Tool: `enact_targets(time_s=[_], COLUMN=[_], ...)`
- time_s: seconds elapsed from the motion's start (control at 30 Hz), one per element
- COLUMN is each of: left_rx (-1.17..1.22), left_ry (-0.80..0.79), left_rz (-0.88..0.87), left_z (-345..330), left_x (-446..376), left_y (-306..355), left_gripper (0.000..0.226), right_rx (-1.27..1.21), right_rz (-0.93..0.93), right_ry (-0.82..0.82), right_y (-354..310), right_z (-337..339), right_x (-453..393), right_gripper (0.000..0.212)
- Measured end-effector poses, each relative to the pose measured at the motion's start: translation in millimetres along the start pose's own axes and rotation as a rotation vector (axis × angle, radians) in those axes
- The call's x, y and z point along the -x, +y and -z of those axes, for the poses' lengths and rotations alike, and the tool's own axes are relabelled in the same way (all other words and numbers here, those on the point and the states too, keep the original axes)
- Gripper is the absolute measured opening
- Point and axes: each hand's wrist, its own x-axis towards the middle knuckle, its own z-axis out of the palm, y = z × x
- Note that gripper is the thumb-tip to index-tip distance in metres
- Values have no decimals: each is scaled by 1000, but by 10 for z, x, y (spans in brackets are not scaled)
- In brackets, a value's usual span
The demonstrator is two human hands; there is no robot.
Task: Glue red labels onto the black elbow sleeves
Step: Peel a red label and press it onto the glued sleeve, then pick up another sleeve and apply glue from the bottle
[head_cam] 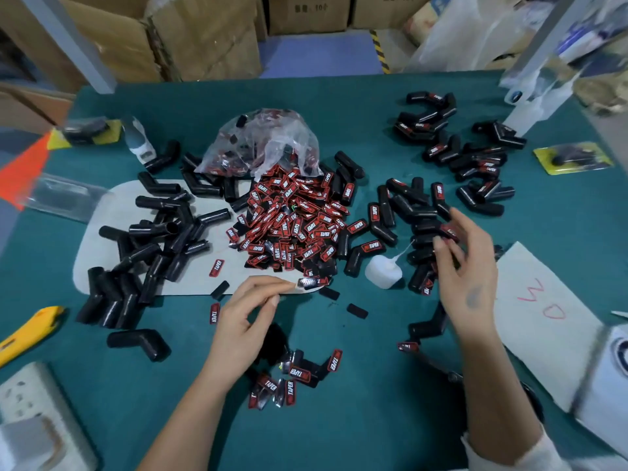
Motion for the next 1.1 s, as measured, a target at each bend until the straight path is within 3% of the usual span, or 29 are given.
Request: enact_targets(time_s=[0.1,0.2,0.33,0.47,0.53,0.63,0.8,0.87,0.93,1.03,1.1], left_rx=[-92,-275,-591,-872,-1003,-1130,-1192,-1078,-674,268,557], left_ry=[57,158,328,455,460,432,408,492,485,184,52], left_rz=[-7,-34,-15,113,160,213,239,143,32,195,268], left_z=[58,192,520,781,810,843,900,854,737,441,252], left_x=[-39,-111,-258,-458,-576,-745,-838,-762,-584,-242,-63], left_y=[2,-9,-124,-235,-265,-316,-357,-314,-202,34,71], left_gripper=[29,29,28,41,41,38,32,29,25,18,25], right_rx=[66,24,282,398,400,303,-303,-468,-625,-708,-698], right_rz=[71,36,-108,-69,-56,13,-133,-175,-228,-268,-283], right_ry=[-30,-239,-380,-304,-287,-290,-374,-441,-469,-436,-419], right_y=[-34,-110,-62,-73,-88,-127,-311,-363,-436,-525,-514], right_z=[95,76,-129,-239,-257,-255,-237,-257,-302,-384,-401], right_x=[203,398,468,441,456,502,576,586,586,612,656], right_gripper=[33,36,66,39,35,33,25,41,51,37,29])
